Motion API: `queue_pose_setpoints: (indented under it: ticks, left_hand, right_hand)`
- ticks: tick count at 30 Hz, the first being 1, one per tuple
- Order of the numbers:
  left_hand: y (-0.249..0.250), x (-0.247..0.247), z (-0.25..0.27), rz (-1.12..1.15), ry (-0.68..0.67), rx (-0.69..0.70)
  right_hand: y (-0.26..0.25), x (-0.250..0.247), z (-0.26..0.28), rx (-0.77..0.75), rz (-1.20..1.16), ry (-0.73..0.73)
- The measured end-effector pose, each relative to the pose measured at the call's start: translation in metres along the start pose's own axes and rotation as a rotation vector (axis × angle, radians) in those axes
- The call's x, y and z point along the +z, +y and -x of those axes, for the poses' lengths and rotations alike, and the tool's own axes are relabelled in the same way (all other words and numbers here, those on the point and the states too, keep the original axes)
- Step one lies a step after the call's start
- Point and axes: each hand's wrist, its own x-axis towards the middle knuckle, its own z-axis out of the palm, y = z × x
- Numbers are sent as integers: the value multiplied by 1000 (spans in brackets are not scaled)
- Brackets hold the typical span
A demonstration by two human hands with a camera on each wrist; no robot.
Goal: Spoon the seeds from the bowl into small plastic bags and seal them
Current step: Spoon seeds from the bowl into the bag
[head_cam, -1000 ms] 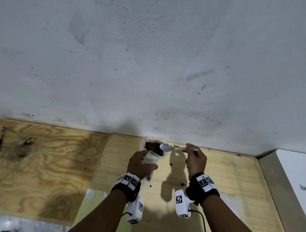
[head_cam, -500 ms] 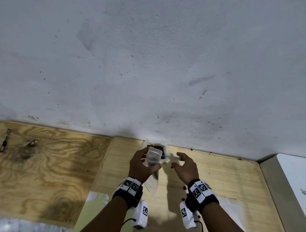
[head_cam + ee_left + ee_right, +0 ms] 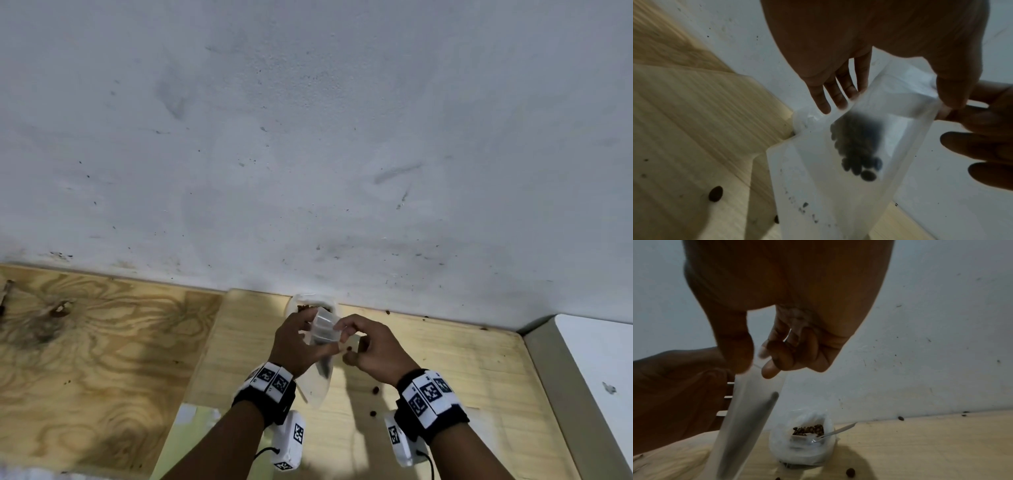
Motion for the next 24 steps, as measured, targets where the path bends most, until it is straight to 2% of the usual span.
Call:
queue_pose_setpoints:
  ticks: [4, 6, 12, 15, 20, 24]
  left_hand:
    - [1, -4, -4, 107, -30, -87]
    - [-1, -5, -6, 165, 15, -99]
    - [-1, -8, -10, 141, 122, -95]
    - [4, -8, -11, 112, 139, -61]
    - [3, -7, -11, 87, 55, -49]
    - [6, -6, -9, 132, 59, -89]
  right_hand:
    - [4, -6, -2, 18, 48, 73]
    - [5, -8, -4, -9, 88, 129]
    - [7, -18, -10, -73, 130, 231]
    - [10, -14, -10, -70, 67, 294]
    - [18, -8, -7, -36, -67, 404]
    - [19, -6, -3, 83, -243, 332]
